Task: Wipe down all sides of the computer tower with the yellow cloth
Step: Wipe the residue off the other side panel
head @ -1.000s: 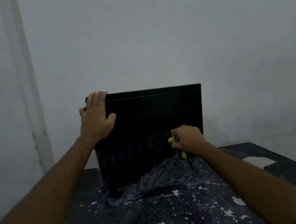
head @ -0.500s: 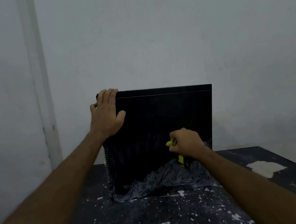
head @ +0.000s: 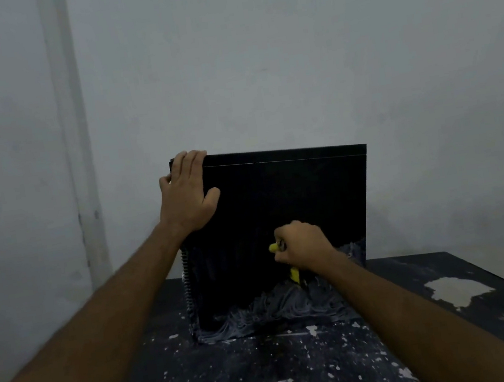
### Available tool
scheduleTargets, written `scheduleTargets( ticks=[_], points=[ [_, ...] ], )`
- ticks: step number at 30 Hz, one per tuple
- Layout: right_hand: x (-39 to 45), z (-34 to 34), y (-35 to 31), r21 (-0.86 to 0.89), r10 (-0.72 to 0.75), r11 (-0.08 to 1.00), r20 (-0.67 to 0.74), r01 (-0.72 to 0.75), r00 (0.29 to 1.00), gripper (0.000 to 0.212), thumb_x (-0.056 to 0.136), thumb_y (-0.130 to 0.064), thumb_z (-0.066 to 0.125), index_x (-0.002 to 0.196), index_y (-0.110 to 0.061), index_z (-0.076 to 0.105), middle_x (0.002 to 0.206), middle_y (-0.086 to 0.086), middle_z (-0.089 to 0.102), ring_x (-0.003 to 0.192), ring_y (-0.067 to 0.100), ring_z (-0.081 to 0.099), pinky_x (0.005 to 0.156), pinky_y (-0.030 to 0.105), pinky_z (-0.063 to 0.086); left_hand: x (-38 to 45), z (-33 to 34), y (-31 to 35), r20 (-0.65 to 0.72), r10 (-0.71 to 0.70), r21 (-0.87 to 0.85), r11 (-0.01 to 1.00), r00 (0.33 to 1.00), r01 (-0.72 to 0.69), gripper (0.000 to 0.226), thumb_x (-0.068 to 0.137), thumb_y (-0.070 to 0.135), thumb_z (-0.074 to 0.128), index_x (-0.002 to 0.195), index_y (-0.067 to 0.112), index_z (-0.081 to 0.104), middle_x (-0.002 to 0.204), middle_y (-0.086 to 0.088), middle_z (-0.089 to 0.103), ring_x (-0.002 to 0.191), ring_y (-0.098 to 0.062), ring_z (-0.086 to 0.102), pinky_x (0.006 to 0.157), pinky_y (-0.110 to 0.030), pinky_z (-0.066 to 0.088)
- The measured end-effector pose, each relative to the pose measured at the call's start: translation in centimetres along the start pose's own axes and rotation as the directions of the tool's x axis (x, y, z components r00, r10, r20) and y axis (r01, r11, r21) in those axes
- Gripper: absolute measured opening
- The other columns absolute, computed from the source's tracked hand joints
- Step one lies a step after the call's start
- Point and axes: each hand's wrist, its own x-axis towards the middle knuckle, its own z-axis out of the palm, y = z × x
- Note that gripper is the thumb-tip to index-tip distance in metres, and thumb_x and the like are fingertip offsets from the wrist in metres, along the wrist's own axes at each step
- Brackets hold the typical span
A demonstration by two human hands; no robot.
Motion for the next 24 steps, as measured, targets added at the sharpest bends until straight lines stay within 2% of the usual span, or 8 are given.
scheduleTargets(
  ticks=[4, 7, 11, 14, 18, 21, 22, 24],
  points=[
    [-0.1, 1.1, -0.5, 0.107, 0.076, 0.993, -0.235, -0.052, 0.969, 0.023, 0.09, -0.035, 0.067, 0.091, -0.014, 0.057, 0.078, 0.001, 0.058, 0.069, 0.023, 0.057, 0.054, 0.031, 0.037, 0.1, 0.0, -0.1, -0.011, 0.002, -0.001, 1.0, 1.0, -0.002, 0.078, 0.081, 0.041, 0.041, 0.154, 0.015, 0.034, 0.158, -0.003, 0.034, 0.15, -0.02, 0.022, 0.103, -0.052, 0.032],
    [-0.3, 1.8, -1.2, 0.061, -0.037, 0.997, -0.133, 0.046, 0.99, 0.023, 0.092, -0.036, 0.066, 0.1, -0.015, 0.059, 0.083, 0.001, 0.059, 0.075, 0.025, 0.06, 0.057, 0.031, 0.037, 0.0, 0.0, 0.0, -0.004, 0.002, 0.001, 1.0, 1.0, -0.002, 0.077, 0.081, 0.041, 0.041, 0.154, 0.016, 0.034, 0.158, -0.002, 0.034, 0.15, -0.02, 0.022, 0.103, -0.053, 0.032],
    [0.7, 1.5, -2.0, 0.184, 0.08, 0.983, -0.295, -0.026, 0.952, 0.022, 0.089, -0.034, 0.068, 0.089, -0.015, 0.056, 0.079, 0.001, 0.057, 0.066, 0.022, 0.055, 0.051, 0.033, 0.036, 0.1, -0.2, -0.3, -0.001, 0.004, 0.006, 1.0, 1.0, -0.004, 0.077, 0.081, 0.04, 0.041, 0.154, 0.016, 0.033, 0.158, -0.002, 0.034, 0.15, -0.021, 0.023, 0.103, -0.053, 0.033],
    [0.9, 1.6, -3.2, 0.063, -0.079, 0.994, -0.143, 0.089, 0.987, 0.02, 0.091, -0.034, 0.067, 0.1, -0.017, 0.059, 0.082, 0.0, 0.056, 0.072, 0.024, 0.058, 0.055, 0.031, 0.035, 0.1, -0.2, -0.3, 0.012, 0.012, 0.005, 1.0, 1.0, -0.012, 0.076, 0.081, 0.039, 0.041, 0.154, 0.016, 0.033, 0.158, -0.002, 0.034, 0.15, -0.021, 0.023, 0.103, -0.052, 0.033],
    [1.2, 1.8, -3.7, 0.126, 0.05, 0.992, -0.304, -0.012, 0.951, 0.022, 0.089, -0.031, 0.066, 0.086, -0.015, 0.051, 0.077, 0.001, 0.054, 0.063, 0.023, 0.053, 0.051, 0.031, 0.035, 0.2, -0.2, -0.6, 0.018, 0.016, 0.005, 1.0, 1.0, -0.016, 0.077, 0.081, 0.039, 0.039, 0.154, 0.017, 0.032, 0.159, -0.001, 0.033, 0.15, -0.021, 0.022, 0.104, -0.053, 0.033],
    [1.0, 2.1, -4.6, 0.058, -0.076, 0.994, -0.204, 0.089, 0.976, 0.02, 0.09, -0.032, 0.065, 0.1, -0.018, 0.055, 0.088, 0.001, 0.058, 0.073, 0.026, 0.059, 0.055, 0.033, 0.04, 0.1, -0.2, -0.7, 0.016, 0.014, -0.007, 1.0, 1.0, -0.013, 0.077, 0.081, 0.039, 0.04, 0.154, 0.017, 0.033, 0.159, -0.001, 0.033, 0.15, -0.021, 0.021, 0.103, -0.051, 0.032],
    [1.2, 1.7, -4.7, 0.045, -0.073, 0.996, -0.148, 0.08, 0.986, 0.022, 0.088, -0.034, 0.067, 0.098, -0.017, 0.057, 0.087, 0.001, 0.059, 0.075, 0.027, 0.061, 0.056, 0.033, 0.041, 0.1, -0.2, -0.7, 0.015, 0.014, -0.014, 1.0, 1.0, -0.014, 0.076, 0.081, 0.038, 0.04, 0.154, 0.017, 0.033, 0.159, 0.0, 0.033, 0.15, -0.02, 0.021, 0.104, -0.051, 0.032],
    [1.8, 1.0, -4.9, 0.103, 0.014, 0.995, -0.208, 0.008, 0.978, 0.024, 0.085, -0.034, 0.068, 0.085, -0.016, 0.054, 0.08, 0.001, 0.058, 0.07, 0.026, 0.059, 0.053, 0.032, 0.037, 0.1, -0.3, -0.8, 0.011, 0.017, -0.024, 1.0, 1.0, -0.017, 0.076, 0.081, 0.037, 0.041, 0.154, 0.017, 0.033, 0.159, 0.0, 0.033, 0.15, -0.02, 0.021, 0.104, -0.051, 0.031]
  ],
)
